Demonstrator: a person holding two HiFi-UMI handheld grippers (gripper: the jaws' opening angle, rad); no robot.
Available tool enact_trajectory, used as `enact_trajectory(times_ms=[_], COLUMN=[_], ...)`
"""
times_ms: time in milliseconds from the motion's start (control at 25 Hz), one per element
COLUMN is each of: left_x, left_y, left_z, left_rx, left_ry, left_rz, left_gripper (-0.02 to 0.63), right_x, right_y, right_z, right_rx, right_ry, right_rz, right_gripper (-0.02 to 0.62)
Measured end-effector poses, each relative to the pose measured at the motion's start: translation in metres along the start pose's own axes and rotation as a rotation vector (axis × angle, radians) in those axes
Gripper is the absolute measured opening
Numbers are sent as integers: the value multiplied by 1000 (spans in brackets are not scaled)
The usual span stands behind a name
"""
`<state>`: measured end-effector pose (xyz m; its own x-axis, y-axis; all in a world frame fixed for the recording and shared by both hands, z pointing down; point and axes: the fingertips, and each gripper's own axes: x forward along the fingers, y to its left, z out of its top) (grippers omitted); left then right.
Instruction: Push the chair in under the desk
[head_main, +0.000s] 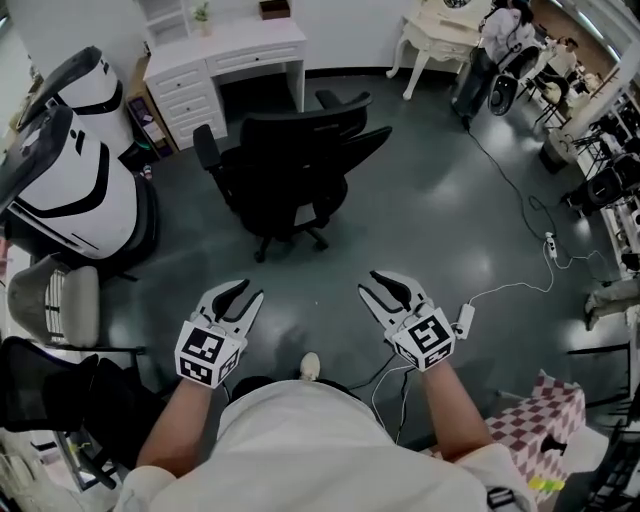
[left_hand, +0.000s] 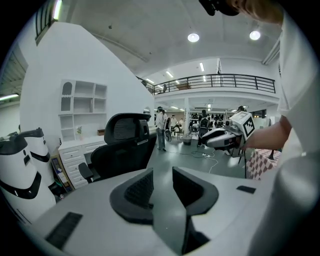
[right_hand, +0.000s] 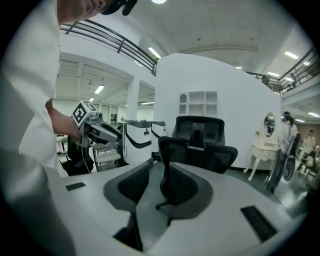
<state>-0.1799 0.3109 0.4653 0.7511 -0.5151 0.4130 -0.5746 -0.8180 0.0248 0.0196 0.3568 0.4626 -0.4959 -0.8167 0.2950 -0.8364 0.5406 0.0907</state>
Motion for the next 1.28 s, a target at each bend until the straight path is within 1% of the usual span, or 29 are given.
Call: enact_trajectory(times_ms=[320,560,720,840,960,1080,1280], left_x=[47,85,116,144,165,182,213], left_y=[9,34,57,73,92,109,129], left_z=[23,42,58,67,79,92,98], left_rx=[31,81,123,179,256,329,371], left_ry=[25,18,13,32,52,73,112], left_rz=[-6,-24,-33,-39,-35,-30,-17], left_gripper=[120,120,120,120,124,135,144], right_x=[16,48,76,96,120,144,178], right_y=[-52,-83,-112,-135,-158,-180,-208], right_z=[-2,7,13,17,24,30,34], right_rx=[-37,-107,-131,-186,-232,-277,-357], right_ry=[15,35,64,99,131,143,147], right_rz=[30,53,71,90,100,114,139], right_gripper=[129,129,129,129,129,129,129])
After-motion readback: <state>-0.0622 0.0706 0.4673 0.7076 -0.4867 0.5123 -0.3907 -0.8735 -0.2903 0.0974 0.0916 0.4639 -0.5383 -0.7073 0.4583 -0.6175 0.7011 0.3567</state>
